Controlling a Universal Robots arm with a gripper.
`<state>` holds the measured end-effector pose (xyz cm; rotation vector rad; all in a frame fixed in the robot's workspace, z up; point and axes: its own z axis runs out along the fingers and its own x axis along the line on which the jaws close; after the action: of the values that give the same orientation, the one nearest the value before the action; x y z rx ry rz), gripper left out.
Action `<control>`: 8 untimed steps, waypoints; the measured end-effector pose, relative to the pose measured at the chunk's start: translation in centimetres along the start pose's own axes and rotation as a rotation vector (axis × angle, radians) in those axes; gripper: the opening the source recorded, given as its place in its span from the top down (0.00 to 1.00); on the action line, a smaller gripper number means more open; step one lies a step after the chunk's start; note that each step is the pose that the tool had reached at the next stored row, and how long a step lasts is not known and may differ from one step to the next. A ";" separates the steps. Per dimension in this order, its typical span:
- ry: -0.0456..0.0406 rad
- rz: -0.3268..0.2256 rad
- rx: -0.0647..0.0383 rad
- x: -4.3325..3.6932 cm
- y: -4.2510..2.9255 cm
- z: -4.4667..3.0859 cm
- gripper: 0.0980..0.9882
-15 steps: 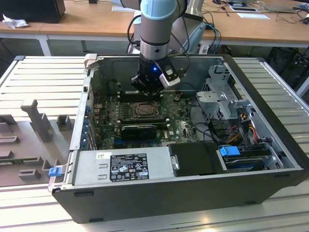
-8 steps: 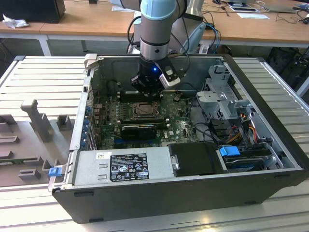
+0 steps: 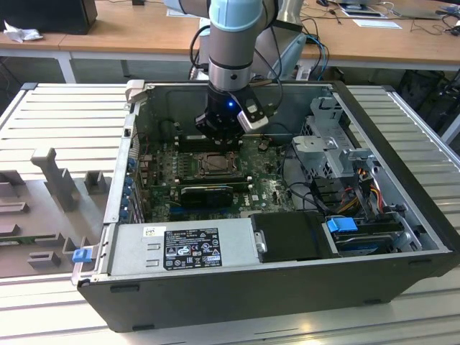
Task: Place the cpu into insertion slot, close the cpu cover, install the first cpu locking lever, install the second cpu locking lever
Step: 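Install the first cpu locking lever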
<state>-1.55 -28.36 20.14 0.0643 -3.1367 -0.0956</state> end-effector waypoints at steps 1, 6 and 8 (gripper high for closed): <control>-0.0001 0.000 -0.001 0.00 0.00 0.01 0.99; -0.0003 0.000 -0.002 -0.01 0.03 -0.44 0.99; -0.0003 0.000 -0.002 -0.01 0.08 -1.23 0.99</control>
<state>-1.53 -28.36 21.37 0.0643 -3.1369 -0.0986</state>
